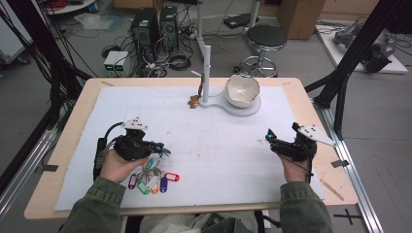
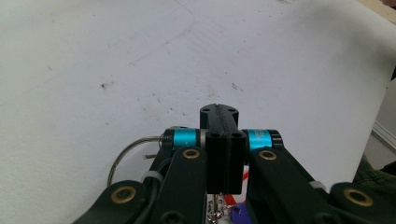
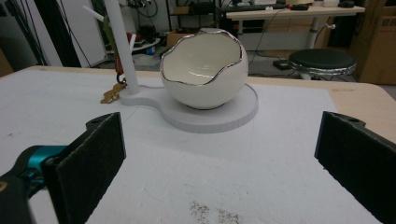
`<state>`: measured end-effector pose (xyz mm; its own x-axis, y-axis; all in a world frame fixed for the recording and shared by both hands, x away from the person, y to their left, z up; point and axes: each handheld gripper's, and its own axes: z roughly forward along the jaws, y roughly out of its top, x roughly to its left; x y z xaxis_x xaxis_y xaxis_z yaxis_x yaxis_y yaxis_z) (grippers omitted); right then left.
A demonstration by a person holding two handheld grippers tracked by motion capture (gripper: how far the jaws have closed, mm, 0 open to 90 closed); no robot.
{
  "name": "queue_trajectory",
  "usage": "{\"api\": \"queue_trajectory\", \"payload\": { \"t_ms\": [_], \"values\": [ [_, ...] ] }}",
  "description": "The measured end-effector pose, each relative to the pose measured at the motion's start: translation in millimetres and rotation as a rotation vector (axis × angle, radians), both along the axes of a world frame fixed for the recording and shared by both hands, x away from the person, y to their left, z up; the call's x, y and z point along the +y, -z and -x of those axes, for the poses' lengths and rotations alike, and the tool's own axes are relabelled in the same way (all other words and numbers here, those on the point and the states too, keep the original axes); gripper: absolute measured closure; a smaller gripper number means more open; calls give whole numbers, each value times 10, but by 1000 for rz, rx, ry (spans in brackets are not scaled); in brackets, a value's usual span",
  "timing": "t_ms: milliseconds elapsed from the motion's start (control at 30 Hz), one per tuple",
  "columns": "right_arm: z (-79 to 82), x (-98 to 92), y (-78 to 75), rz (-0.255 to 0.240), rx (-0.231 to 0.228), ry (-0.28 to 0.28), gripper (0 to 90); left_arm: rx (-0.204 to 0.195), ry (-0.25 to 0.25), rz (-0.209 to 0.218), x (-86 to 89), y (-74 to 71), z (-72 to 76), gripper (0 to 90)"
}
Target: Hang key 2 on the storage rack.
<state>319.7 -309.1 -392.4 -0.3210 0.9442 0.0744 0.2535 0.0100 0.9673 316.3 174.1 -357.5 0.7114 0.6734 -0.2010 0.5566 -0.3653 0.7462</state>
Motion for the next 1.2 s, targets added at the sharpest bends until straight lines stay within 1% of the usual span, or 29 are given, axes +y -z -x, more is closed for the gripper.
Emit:
{"api": "queue_trajectory", "payload": {
  "t_ms": [100, 167, 200, 367, 500, 567, 733, 767, 933, 1000, 1200],
  "values": [
    [1, 1, 0, 1, 0, 0, 8, -6, -5, 16, 16, -28, -3, 898],
    [1, 1, 0, 2, 0, -1, 8, -12, -11, 16, 27, -48, -6, 898],
    [1, 1, 0, 1, 0, 0, 8, -10, -16, 25, 31, -56, -5, 898],
    [1, 1, 0, 2, 0, 0, 8, -24, -20, 32, 46, -88, -11, 898],
    [3, 4, -1, 3, 1, 1, 8, -35, -17, 55, 46, -135, -32, 897],
    [3, 4, -1, 4, 0, 1, 8, -48, -15, 72, 37, -179, -43, 897],
    [3, 3, 0, 2, 1, 1, 8, -64, -12, 87, -7, -277, -65, 897],
    [3, 3, -1, 3, 0, 0, 8, -68, -4, 85, -11, -298, -73, 897],
    [3, 2, -1, 2, 0, 0, 8, -80, 1, 111, -36, -395, -110, 897],
    [3, 2, -1, 1, 0, 0, 8, -78, 2, 112, -45, -431, -127, 897],
    [3, 0, -1, -2, 1, 0, 8, -98, 5, 117, -62, -564, -175, 897]
  ]
}}
